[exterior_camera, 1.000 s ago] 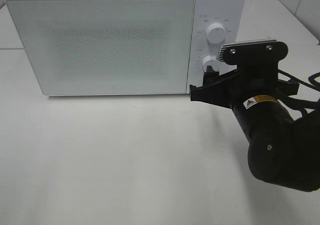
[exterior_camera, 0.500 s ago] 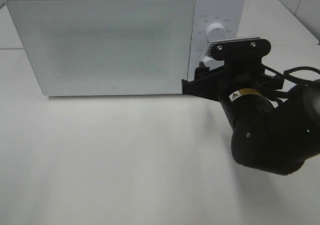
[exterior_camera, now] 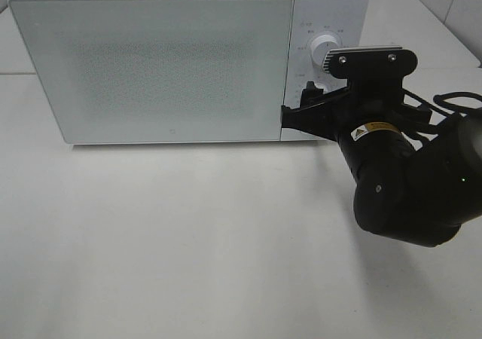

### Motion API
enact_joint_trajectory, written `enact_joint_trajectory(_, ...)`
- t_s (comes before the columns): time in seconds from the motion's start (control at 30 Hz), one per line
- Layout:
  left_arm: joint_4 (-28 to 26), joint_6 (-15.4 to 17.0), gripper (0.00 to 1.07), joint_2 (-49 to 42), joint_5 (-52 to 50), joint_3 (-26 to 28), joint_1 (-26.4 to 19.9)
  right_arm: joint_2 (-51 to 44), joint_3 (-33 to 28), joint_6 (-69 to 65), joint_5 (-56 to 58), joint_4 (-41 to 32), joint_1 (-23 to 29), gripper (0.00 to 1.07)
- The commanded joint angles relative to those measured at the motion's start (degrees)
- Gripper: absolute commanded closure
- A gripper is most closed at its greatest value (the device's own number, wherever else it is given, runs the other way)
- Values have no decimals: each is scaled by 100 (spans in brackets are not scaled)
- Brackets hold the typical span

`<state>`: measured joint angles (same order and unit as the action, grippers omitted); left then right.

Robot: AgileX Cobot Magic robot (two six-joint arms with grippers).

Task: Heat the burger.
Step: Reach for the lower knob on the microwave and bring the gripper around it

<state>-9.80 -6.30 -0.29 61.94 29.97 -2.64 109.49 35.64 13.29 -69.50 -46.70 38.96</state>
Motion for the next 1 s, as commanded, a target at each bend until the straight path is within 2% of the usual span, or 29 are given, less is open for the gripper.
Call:
enact_joint_trajectory(0.03,-40,0,7,-132,-29,-17,-17,178,149,-52,57,235,-86,35)
enact_joint_trajectory(1.0,-29,0,7,-132,-29,-17,-17,1054,1106,57,69,407,-355,35)
